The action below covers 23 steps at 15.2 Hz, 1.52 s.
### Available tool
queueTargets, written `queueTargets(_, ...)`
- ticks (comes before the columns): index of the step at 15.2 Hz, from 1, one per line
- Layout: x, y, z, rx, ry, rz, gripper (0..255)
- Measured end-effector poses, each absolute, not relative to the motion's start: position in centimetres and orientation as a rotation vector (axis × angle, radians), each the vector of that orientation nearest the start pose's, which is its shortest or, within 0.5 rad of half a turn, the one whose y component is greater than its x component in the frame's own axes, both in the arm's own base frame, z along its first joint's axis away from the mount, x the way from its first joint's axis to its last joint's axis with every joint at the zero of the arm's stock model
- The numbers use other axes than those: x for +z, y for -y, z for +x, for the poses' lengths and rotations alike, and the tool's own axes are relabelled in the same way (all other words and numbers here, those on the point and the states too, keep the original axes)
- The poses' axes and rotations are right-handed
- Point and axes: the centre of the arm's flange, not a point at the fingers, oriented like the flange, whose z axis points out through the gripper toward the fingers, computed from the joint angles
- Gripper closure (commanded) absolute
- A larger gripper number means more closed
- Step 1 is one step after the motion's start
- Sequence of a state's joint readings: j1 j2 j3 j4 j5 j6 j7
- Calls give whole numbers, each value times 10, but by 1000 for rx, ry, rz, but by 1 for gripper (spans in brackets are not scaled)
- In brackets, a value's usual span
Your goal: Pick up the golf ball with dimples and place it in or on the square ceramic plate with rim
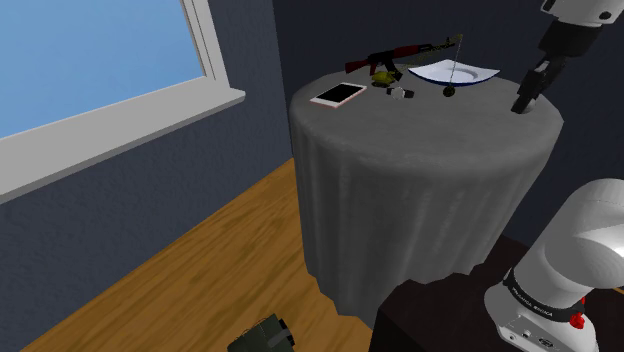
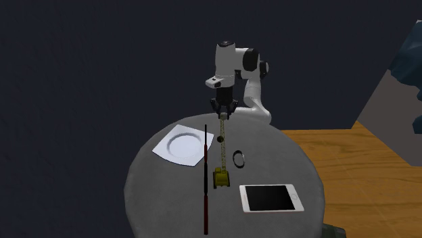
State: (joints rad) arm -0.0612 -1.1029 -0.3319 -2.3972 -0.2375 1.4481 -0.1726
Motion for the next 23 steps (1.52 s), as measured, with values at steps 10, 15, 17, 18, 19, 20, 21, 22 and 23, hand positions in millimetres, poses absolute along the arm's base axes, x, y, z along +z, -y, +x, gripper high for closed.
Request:
queueTargets(10,644,158,183,-204,-164,-3094,255)
queueTargets(15,671,157,182,-205,-164,-3094,255)
queueTargets(17,682,158,182,-204,-164,-3094,255)
queueTargets(18,687,159,181,-204,-164,-3094,255)
queueTargets(19,692,158,182,-204,-164,-3094,255)
queueTargets(20,697,157,181,-204,-164,-3094,255)
queueTargets(21,703,157,181,-204,-164,-3094,255)
queueTargets(22,709,157,182,-204,-164,-3094,255)
queueTargets(23,711,157,182,-204,-164,-3094,255)
